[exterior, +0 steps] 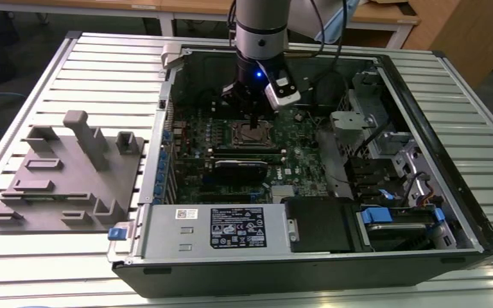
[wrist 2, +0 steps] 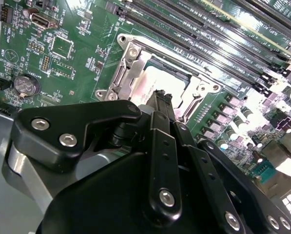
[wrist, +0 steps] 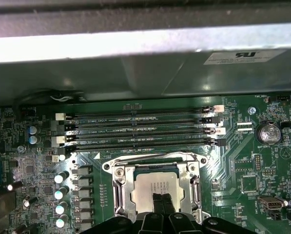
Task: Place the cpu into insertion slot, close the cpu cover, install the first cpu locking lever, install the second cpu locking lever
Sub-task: 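Install the second cpu locking lever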
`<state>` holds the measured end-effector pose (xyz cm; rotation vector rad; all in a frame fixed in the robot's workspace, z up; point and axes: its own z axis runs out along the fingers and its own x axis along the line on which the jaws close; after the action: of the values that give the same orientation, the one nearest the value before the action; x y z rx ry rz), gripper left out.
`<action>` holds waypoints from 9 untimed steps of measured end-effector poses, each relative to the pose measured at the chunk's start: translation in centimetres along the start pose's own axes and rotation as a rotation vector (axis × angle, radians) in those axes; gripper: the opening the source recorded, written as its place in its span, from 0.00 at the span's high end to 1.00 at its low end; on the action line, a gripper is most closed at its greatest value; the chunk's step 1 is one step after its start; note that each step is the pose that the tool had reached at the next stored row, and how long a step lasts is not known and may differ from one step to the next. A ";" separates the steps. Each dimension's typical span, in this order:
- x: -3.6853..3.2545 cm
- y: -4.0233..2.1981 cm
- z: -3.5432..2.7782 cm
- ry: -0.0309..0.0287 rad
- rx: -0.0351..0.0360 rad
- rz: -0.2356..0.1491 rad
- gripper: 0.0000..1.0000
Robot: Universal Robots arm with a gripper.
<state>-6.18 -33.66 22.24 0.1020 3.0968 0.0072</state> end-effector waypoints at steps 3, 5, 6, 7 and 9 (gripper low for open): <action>0.00 0.00 -0.10 0.0002 0.0003 0.000 0.90; -0.01 0.00 -0.16 0.0000 0.0000 0.000 0.90; -0.01 0.00 -0.16 0.0000 -0.0001 0.000 0.90; -0.01 0.00 -0.16 -0.0001 -0.0001 0.000 0.90; -0.01 0.00 -0.33 0.0001 0.0001 0.000 0.90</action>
<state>-6.19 -33.66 22.57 0.1020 3.0968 0.0070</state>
